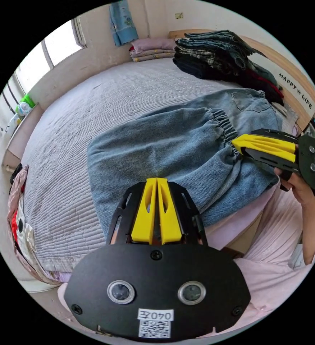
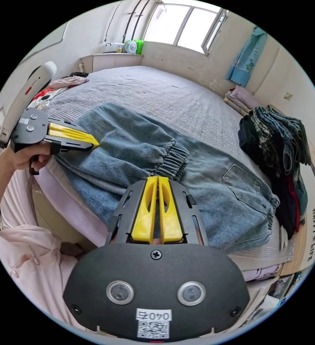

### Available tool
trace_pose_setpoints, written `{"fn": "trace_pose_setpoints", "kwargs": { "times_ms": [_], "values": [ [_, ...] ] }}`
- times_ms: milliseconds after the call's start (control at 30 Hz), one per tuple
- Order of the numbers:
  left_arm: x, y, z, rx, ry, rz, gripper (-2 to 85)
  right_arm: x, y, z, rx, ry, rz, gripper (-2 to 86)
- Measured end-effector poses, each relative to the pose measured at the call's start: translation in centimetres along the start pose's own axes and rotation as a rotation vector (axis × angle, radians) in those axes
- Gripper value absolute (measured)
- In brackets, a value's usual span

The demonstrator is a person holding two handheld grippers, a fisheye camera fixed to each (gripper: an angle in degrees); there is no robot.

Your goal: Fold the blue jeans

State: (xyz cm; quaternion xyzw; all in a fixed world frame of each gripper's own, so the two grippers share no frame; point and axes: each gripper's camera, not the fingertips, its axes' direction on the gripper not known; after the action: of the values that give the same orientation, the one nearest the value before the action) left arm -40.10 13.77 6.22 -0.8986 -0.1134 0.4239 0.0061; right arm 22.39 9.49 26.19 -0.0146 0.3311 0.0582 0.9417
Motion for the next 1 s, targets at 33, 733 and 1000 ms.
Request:
{"fn": "trace_pose_setpoints", "kwargs": {
  "times_ms": [33, 733, 1000],
  "values": [
    [0.0, -0.2, -0.6, -0.014, -0.018, 0.014, -0.9, 0.1, -0.4, -0.8, -0.009, 0.004, 0.021, -0.9],
    [-10.4, 4.6, -14.9, 0.144, 0.112, -0.323, -0.9, -7.0, -4.2, -4.8, 0.077, -0.163, -0.35, 4.1],
    [-15.7, 8.1, -17.9, 0.192, 0.077, -0.495, -0.9, -19.1, -8.2, -2.3, 0.129, -0.019, -0.569, 11.9]
  ]
}}
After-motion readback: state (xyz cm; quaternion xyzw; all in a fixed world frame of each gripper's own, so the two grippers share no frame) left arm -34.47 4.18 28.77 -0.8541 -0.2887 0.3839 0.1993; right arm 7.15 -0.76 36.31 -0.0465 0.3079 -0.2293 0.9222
